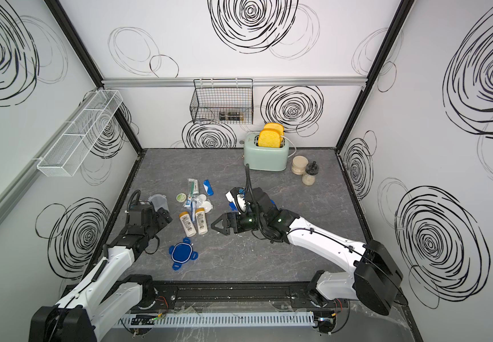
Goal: Take out toiletry kits
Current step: Place the container at the center of the board.
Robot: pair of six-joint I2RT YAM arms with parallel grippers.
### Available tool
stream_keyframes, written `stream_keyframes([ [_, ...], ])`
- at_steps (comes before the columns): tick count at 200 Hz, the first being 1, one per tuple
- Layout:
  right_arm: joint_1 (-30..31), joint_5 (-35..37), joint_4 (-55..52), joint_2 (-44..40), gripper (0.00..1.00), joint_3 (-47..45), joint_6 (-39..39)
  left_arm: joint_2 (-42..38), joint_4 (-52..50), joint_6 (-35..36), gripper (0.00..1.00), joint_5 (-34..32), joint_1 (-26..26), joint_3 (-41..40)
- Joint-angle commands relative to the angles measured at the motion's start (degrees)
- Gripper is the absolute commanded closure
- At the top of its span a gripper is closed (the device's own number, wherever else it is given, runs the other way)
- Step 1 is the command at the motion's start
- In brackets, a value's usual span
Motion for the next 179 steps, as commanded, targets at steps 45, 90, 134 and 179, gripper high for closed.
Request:
stream_keyframes([
  [45, -2.15, 6.6, -13.5, -0.37, 0.02, 10.48, -12.72, -2.71, -4.67, 0.8, 0.04, 2.87, -1.02, 4.06],
  [90, -6.5, 15.24, -20.61, 1.66, 0.02, 18.92, -18.84, -10.89, -10.55, 6.94, 0.04, 8.31, -0.85, 13.29],
  [134, -7.64, 26.15, -32.18, 9.96, 0.02, 28.69, -27.68, -16.12, -14.36, 14.76, 0.04, 17.0, -0.23, 20.88],
  [179, -7.75, 32.51, -37.23, 18.68, 0.02, 34.4, -34.1, -21.34, -13.18, 18.52, 0.04, 21.25, -0.23, 16.83],
])
